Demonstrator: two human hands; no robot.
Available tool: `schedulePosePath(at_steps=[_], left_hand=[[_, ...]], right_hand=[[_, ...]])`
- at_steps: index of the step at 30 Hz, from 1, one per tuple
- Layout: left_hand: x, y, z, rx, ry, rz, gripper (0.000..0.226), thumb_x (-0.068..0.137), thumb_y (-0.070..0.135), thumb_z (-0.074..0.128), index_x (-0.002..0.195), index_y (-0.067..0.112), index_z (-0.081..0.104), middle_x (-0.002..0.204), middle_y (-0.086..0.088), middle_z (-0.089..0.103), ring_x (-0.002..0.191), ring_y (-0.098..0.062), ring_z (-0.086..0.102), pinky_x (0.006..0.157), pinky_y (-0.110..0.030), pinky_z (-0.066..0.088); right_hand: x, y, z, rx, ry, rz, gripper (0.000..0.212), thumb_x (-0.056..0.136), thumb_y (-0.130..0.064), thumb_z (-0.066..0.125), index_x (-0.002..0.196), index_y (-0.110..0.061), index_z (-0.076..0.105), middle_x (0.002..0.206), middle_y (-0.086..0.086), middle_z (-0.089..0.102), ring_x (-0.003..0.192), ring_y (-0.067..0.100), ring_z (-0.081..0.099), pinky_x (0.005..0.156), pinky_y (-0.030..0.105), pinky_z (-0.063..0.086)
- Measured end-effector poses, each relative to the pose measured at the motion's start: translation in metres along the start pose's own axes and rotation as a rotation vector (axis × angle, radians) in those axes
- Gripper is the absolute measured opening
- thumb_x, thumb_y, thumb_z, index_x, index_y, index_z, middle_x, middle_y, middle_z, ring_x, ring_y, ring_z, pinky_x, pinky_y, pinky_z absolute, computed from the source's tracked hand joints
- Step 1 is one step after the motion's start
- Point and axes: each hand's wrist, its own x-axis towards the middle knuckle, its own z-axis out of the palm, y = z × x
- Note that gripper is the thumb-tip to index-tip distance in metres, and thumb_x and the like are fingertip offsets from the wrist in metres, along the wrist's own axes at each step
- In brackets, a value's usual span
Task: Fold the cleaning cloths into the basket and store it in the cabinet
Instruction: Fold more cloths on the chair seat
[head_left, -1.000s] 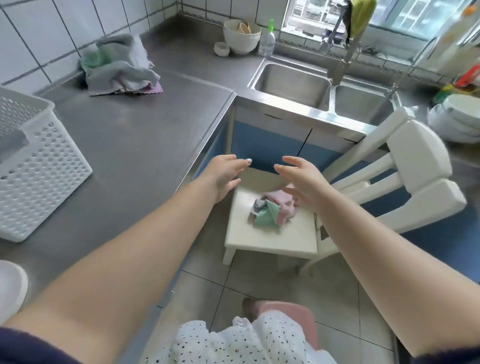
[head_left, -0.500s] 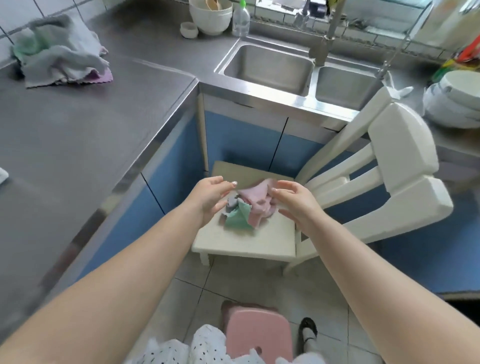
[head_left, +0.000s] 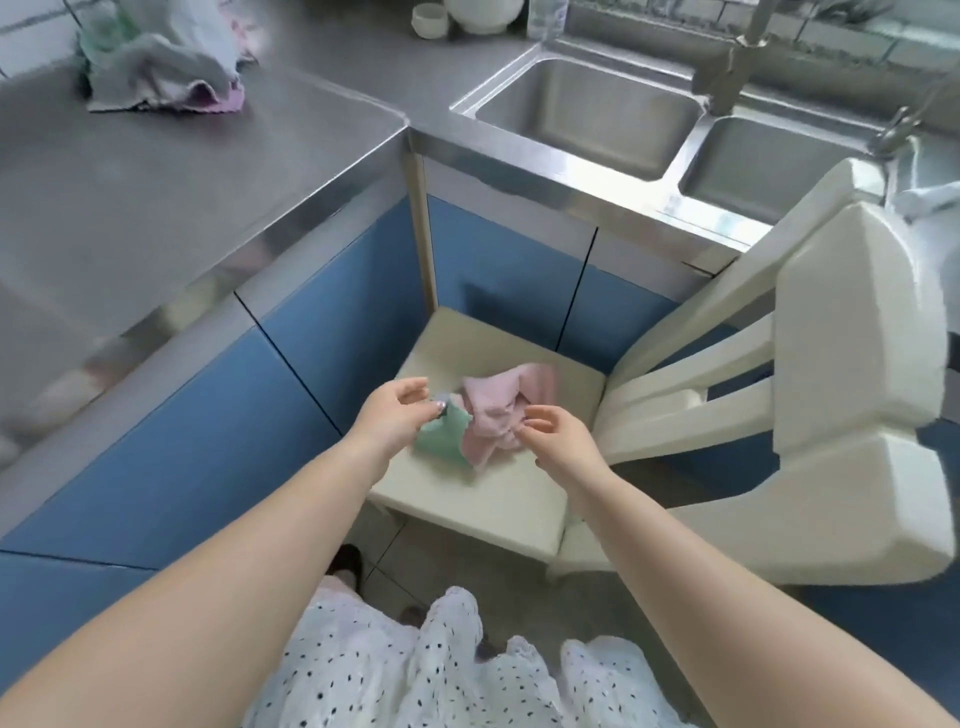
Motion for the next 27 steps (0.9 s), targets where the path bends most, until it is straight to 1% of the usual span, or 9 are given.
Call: schedulePosePath(at_steps=[5, 9, 11, 13, 14, 16, 19, 24, 27], left_hand=[[0.081, -0.039, 0.007, 0.255, -0.038, 0.115, 0.044, 0.087, 0.008, 0.063, 0.129, 0.011, 0.052, 0.123, 0.000, 0.057, 0.105, -0.009, 0.054, 0.094, -0.021, 0.039], [0.139, -0.087, 0.010, 0.446, -0.102, 0.156, 0.043, 0.086, 0.010, 0.064, 0.128, 0.014, 0.054, 0.128, 0.001, 0.059, 0.109, -0.008, 0.056, 0.098, -0.023, 0.041], [0.167, -0.108, 0.014, 0.553, -0.120, 0.228, 0.046, 0.086, 0.007, 0.062, 0.131, 0.013, 0.052, 0.127, 0.001, 0.058, 0.111, -0.007, 0.054, 0.090, -0.012, 0.039], [0.191, -0.124, 0.020, 0.590, -0.138, 0.311, 0.050, 0.086, 0.001, 0.061, 0.133, 0.011, 0.051, 0.122, 0.002, 0.054, 0.108, -0.005, 0.052, 0.077, 0.005, 0.033], [0.203, -0.133, 0.023, 0.587, -0.161, 0.348, 0.051, 0.085, -0.003, 0.060, 0.133, 0.010, 0.051, 0.121, 0.000, 0.053, 0.106, -0.005, 0.051, 0.074, 0.008, 0.031], [0.225, -0.149, 0.031, 0.588, -0.207, 0.423, 0.053, 0.081, -0.008, 0.060, 0.131, 0.010, 0.053, 0.120, -0.001, 0.053, 0.109, -0.008, 0.052, 0.084, 0.004, 0.034], [0.255, -0.172, 0.044, 0.615, -0.214, 0.532, 0.049, 0.078, -0.006, 0.062, 0.124, 0.009, 0.059, 0.122, -0.004, 0.056, 0.120, -0.012, 0.048, 0.102, -0.021, 0.038], [0.287, -0.185, 0.061, 0.559, -0.131, 0.612, 0.032, 0.078, 0.000, 0.064, 0.108, 0.009, 0.065, 0.110, -0.004, 0.060, 0.108, -0.014, 0.051, 0.086, -0.013, 0.035], [0.297, -0.179, 0.068, 0.511, -0.120, 0.616, 0.020, 0.079, 0.003, 0.066, 0.097, 0.010, 0.067, 0.096, 0.001, 0.060, 0.099, -0.015, 0.055, 0.075, -0.013, 0.037]], right_hand=[[0.070, 0.040, 0.042, -0.007, 0.019, -0.011, 0.036, 0.087, -0.014, 0.061, 0.122, -0.008, 0.059, 0.117, 0.008, 0.065, 0.093, 0.014, 0.057, 0.064, 0.019, 0.042], [0.119, 0.081, 0.083, -0.054, 0.017, -0.018, 0.023, 0.084, -0.012, 0.061, 0.106, -0.009, 0.069, 0.098, 0.004, 0.069, 0.090, 0.017, 0.061, 0.077, 0.028, 0.046], [0.144, 0.106, 0.103, -0.070, -0.002, -0.018, 0.025, 0.083, -0.015, 0.064, 0.107, -0.013, 0.068, 0.095, -0.004, 0.065, 0.093, 0.012, 0.059, 0.080, 0.025, 0.045], [0.170, 0.127, 0.118, -0.115, -0.001, -0.035, 0.029, 0.081, -0.020, 0.066, 0.110, -0.015, 0.066, 0.101, -0.005, 0.066, 0.097, 0.012, 0.060, 0.080, 0.022, 0.045], [0.183, 0.138, 0.126, -0.148, 0.018, -0.044, 0.032, 0.081, -0.022, 0.067, 0.112, -0.015, 0.064, 0.106, -0.004, 0.066, 0.101, 0.013, 0.060, 0.082, 0.023, 0.045], [0.202, 0.151, 0.135, -0.199, 0.069, -0.073, 0.038, 0.079, -0.025, 0.070, 0.113, -0.013, 0.062, 0.110, 0.000, 0.066, 0.103, 0.016, 0.060, 0.086, 0.027, 0.047], [0.229, 0.168, 0.143, -0.231, 0.149, -0.140, 0.039, 0.074, -0.029, 0.074, 0.107, -0.014, 0.063, 0.105, 0.005, 0.066, 0.100, 0.019, 0.061, 0.083, 0.029, 0.049], [0.260, 0.177, 0.140, -0.328, 0.272, -0.222, 0.036, 0.076, -0.030, 0.072, 0.107, -0.016, 0.061, 0.104, 0.001, 0.051, 0.095, 0.017, 0.052, 0.077, 0.026, 0.043], [0.269, 0.173, 0.135, -0.346, 0.337, -0.235, 0.019, 0.080, -0.025, 0.067, 0.095, -0.014, 0.064, 0.102, 0.002, 0.051, 0.090, 0.020, 0.053, 0.068, 0.026, 0.037]])
